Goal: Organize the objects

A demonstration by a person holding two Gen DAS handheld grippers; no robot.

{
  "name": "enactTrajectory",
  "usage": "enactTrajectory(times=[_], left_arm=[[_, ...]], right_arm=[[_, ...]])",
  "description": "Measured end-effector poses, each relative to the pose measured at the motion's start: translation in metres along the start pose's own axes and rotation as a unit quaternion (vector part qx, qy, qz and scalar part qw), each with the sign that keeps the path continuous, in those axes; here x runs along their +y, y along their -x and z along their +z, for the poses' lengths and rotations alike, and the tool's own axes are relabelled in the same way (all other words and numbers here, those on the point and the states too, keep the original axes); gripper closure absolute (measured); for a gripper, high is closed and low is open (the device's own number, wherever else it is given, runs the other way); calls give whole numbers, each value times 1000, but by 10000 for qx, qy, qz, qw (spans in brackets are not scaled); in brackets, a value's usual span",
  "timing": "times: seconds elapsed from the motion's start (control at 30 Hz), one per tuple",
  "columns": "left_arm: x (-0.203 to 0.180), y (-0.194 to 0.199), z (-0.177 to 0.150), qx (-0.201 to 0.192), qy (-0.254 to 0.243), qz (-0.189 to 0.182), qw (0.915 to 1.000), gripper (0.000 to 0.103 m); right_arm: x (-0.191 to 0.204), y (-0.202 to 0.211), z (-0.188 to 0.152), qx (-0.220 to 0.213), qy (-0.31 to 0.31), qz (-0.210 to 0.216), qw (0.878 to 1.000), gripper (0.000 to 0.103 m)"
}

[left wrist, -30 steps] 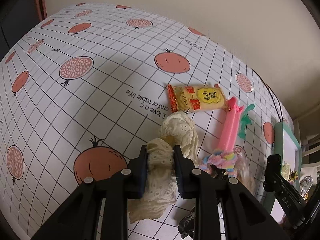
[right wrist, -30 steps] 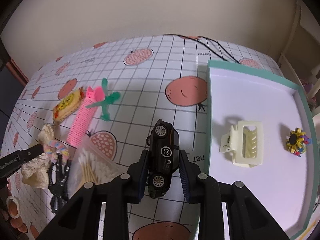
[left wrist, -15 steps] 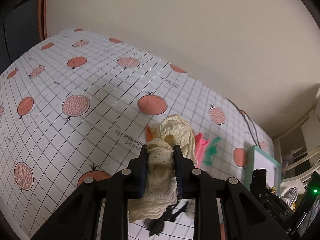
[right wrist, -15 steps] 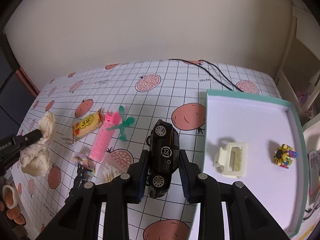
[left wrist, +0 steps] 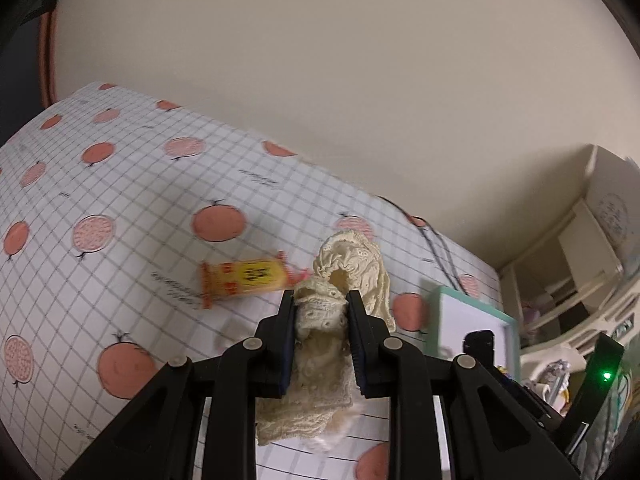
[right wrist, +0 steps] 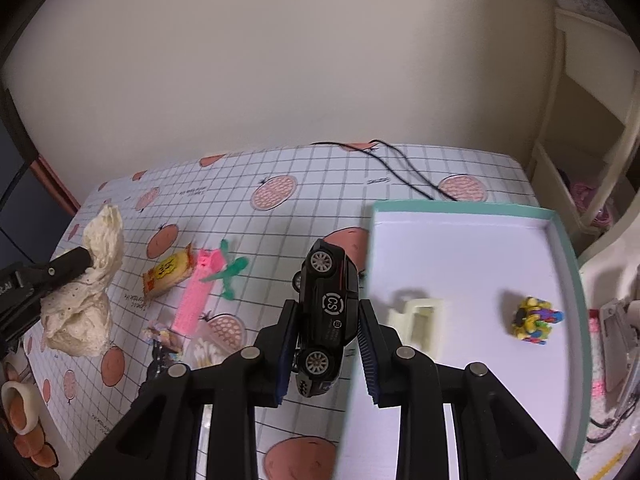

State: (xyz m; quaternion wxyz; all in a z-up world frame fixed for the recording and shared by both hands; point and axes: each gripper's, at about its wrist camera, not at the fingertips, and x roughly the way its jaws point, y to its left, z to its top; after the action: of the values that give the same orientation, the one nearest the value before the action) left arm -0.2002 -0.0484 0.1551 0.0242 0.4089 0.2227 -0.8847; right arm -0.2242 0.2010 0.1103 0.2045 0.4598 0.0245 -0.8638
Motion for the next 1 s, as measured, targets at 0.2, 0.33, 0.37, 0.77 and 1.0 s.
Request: enactTrajectory(times=[0.2,0.33,0.37,0.77,1.0], left_arm=[[-38,-5,-7,81,-232,-309,9992,78],[-61,-11,-15,193,-412,-502,9977,78],[-67,-13,-17,214,-445,-531,9974,78],[-130,-41,-53,746,-901,-957,9885,78],[-155,-66,-79,1129,-1190,-970,9817,78]], right_arm=[[-29,10,1,-82,-157,-146,9997,72],[-49,15,-1,-112,-238,-281,9993,72],[-55,16,-2,-115,-264,-327,9991,72],[-103,25,-2,-170,-538,-673,9961,72],[-119,15,-9,-24,-611,-781,9951,72]])
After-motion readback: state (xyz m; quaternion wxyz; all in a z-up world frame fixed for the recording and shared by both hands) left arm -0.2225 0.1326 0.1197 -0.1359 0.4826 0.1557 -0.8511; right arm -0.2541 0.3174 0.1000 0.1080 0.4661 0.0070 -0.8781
